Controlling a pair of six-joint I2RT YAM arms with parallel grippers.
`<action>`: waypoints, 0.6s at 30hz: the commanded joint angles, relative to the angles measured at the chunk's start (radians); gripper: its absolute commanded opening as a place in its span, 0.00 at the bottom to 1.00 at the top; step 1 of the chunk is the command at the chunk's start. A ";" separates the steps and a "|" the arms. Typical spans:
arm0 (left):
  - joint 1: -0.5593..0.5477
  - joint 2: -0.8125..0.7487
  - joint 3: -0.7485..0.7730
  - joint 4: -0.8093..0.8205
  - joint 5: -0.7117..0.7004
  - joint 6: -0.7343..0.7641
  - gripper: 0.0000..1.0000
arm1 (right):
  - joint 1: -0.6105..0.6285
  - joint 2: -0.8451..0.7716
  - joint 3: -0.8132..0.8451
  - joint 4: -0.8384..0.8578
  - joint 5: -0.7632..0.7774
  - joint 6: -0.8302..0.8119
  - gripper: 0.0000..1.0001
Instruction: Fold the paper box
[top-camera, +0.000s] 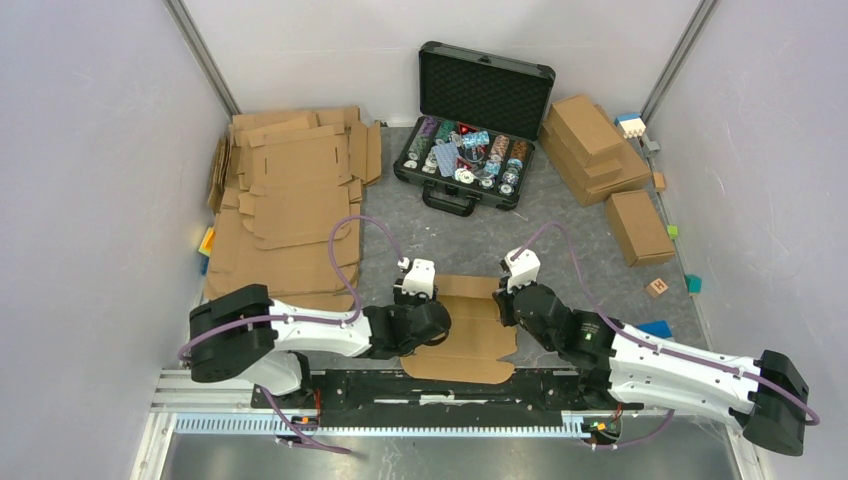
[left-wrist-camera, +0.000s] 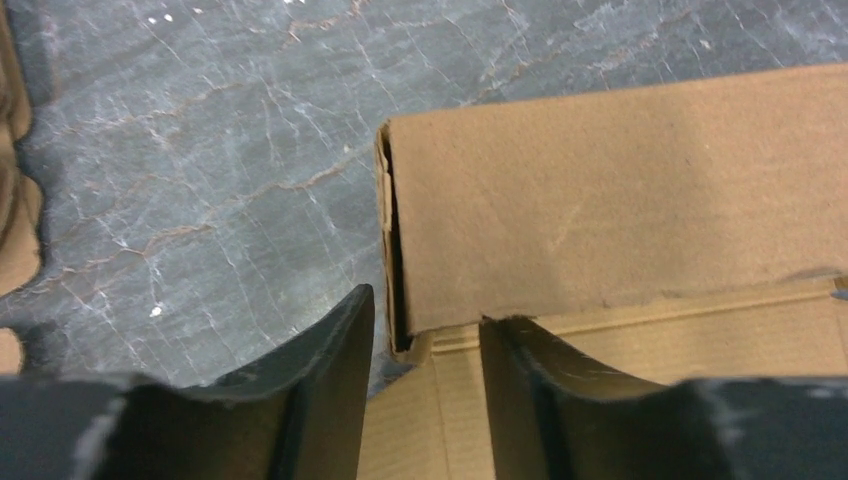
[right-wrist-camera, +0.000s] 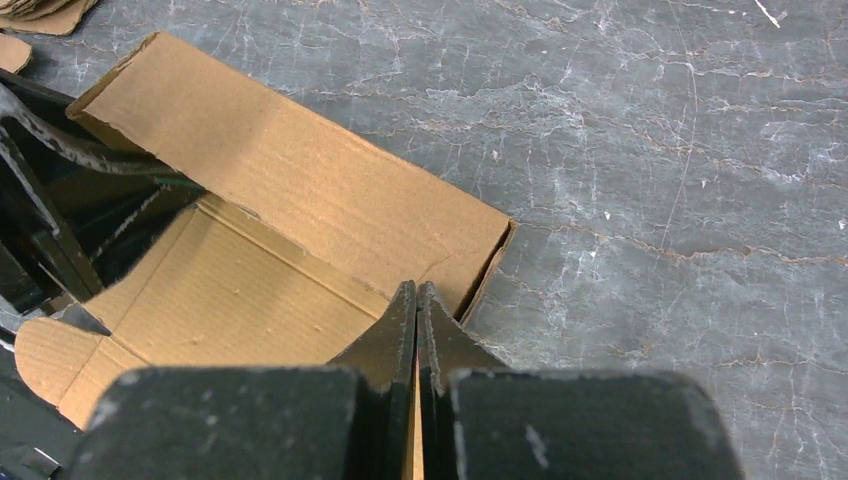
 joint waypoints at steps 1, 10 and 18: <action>-0.004 -0.067 -0.017 0.002 0.083 0.049 0.56 | -0.003 0.008 -0.007 -0.033 -0.007 0.009 0.00; 0.002 -0.252 -0.011 -0.213 0.131 0.034 0.68 | -0.003 -0.003 0.053 -0.068 -0.027 -0.028 0.07; 0.084 -0.371 -0.039 -0.357 0.349 -0.028 0.70 | -0.003 -0.036 0.127 -0.163 -0.070 -0.044 0.38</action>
